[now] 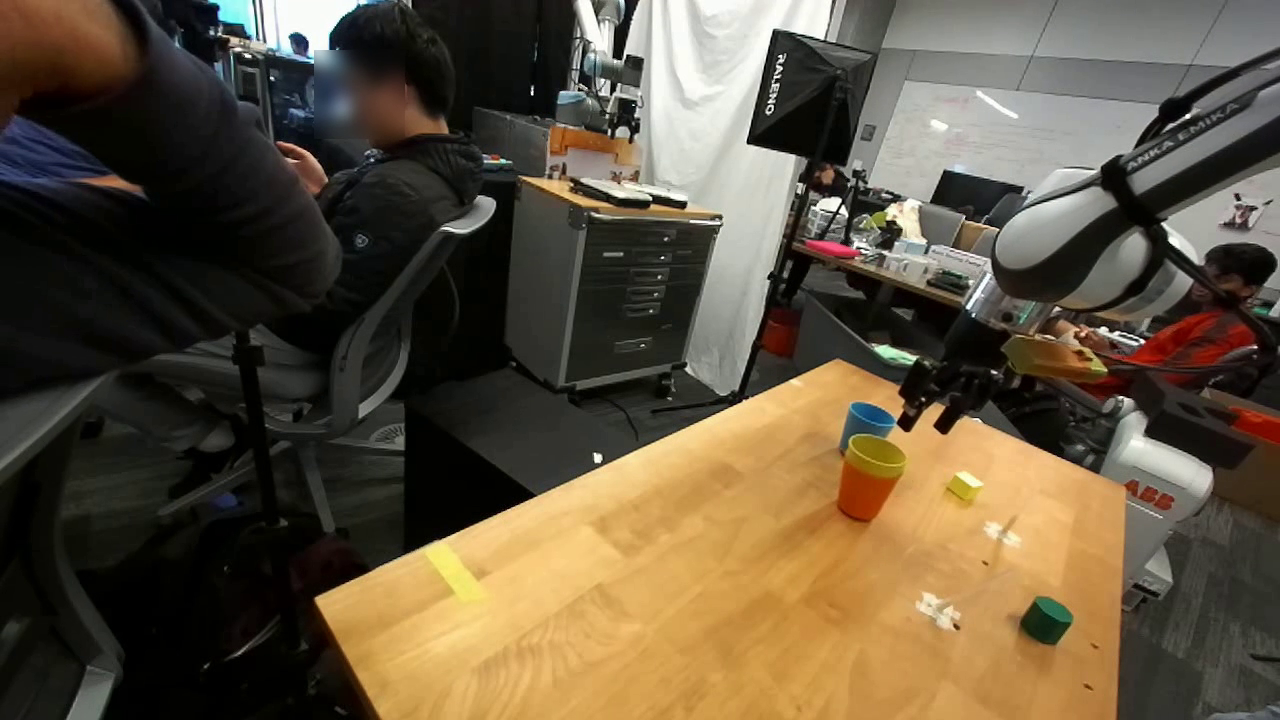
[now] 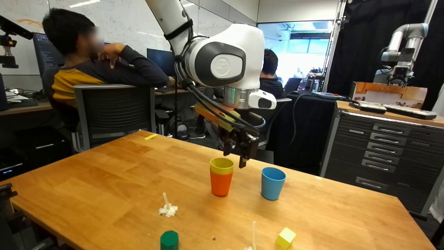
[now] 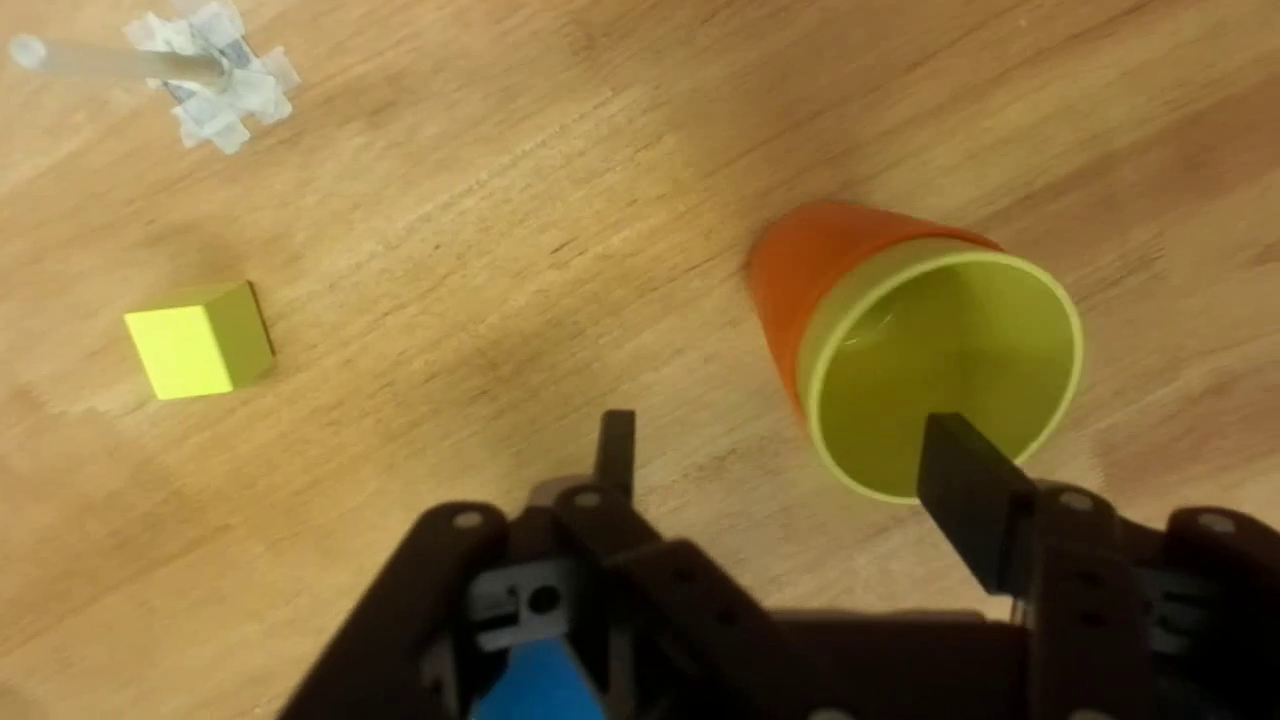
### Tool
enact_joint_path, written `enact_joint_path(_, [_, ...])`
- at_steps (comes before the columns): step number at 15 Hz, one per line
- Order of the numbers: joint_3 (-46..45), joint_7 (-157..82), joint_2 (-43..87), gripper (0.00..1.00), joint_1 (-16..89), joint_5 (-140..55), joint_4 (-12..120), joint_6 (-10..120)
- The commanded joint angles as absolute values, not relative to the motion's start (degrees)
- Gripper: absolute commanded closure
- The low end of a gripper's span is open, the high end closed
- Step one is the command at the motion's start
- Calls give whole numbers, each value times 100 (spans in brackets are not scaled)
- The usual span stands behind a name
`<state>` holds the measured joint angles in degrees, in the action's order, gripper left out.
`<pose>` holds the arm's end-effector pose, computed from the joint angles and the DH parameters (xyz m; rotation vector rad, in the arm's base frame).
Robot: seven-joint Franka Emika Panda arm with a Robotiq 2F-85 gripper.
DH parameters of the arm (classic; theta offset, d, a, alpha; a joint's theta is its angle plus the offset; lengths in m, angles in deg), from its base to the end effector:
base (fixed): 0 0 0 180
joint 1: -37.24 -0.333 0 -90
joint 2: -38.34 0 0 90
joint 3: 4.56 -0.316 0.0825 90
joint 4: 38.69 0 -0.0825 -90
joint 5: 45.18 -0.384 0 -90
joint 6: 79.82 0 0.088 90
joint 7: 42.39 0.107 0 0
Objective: Stack up the cups
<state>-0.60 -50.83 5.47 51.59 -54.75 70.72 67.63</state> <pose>0.6058 -0.2011 0.2025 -3.0673 0.4576 -0.1621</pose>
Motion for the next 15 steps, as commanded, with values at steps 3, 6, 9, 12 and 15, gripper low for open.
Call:
enact_joint_path(3, [-157, -5142, 806, 0, 5267, -5542, 7084, 6627])
enact_joint_path(6, [-189, -5123, 1002, 0, 5377, -5751, 7036, 6625])
enact_joint_path(9, [-135, -4948, 1155, 0, 5520, -6092, 6796, 6577])
enact_joint_path(12, [-62, -4818, 1130, 0, 5743, -6454, 6443, 6496])
enact_joint_path(15, [38, -4658, 974, 0, 5897, -6617, 6099, 6340])
